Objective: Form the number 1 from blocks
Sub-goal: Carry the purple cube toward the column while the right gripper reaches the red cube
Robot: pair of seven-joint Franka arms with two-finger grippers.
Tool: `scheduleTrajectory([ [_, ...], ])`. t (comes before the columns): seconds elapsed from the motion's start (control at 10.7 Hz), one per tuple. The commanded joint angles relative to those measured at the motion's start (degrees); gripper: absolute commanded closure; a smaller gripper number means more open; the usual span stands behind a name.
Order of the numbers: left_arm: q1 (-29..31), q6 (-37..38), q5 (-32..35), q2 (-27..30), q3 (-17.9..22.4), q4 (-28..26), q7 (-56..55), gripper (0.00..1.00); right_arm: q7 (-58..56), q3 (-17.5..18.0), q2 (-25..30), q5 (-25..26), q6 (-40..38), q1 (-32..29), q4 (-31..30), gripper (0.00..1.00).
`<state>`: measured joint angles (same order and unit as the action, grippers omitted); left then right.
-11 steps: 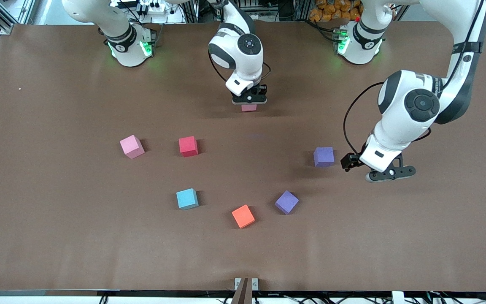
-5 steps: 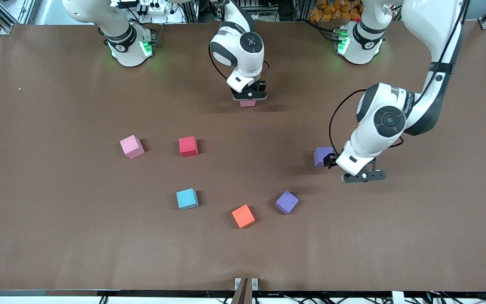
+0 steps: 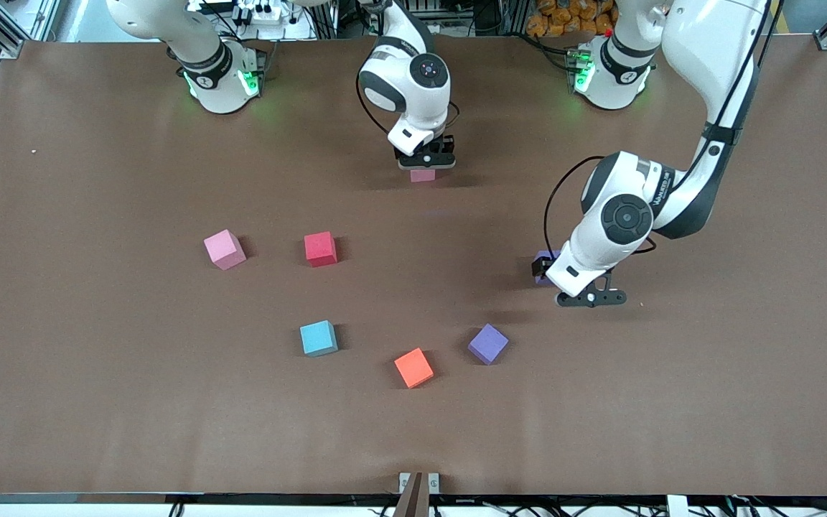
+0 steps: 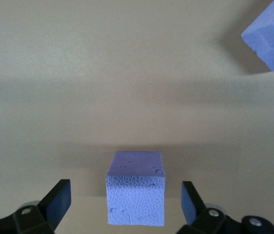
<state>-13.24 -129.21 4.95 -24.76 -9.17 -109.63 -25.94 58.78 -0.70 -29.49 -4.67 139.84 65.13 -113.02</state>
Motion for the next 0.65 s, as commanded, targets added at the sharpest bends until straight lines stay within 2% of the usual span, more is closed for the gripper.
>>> scheduleTrajectory([
  [0.0, -0.4, 0.3, 0.7, -0.7, -0.3, -0.2, -0.4, 0.0, 1.6, -0.2, 4.1, -0.3, -0.8, -2.2, -0.5, 0.0],
  [0.28, -0.5, -4.8, 0.7, -0.8, -0.3, -4.8, -0.3, 0.0, -0.1, -0.3, 8.6, 0.4, -1.9, -7.2, -1.9, 0.0],
  [0.47, -0.5, -6.6, 0.7, -1.2, -0.3, -6.5, -0.3, 0.0, -7.7, -0.3, 13.6, 2.1, -6.4, -14.5, -4.0, 0.0],
  [0.56, -0.4, -6.6, 0.6, -1.3, -0.4, -6.6, -0.3, 0.0, -13.2, -0.3, 14.1, 3.1, -8.4, -17.9, -3.8, 0.0],
])
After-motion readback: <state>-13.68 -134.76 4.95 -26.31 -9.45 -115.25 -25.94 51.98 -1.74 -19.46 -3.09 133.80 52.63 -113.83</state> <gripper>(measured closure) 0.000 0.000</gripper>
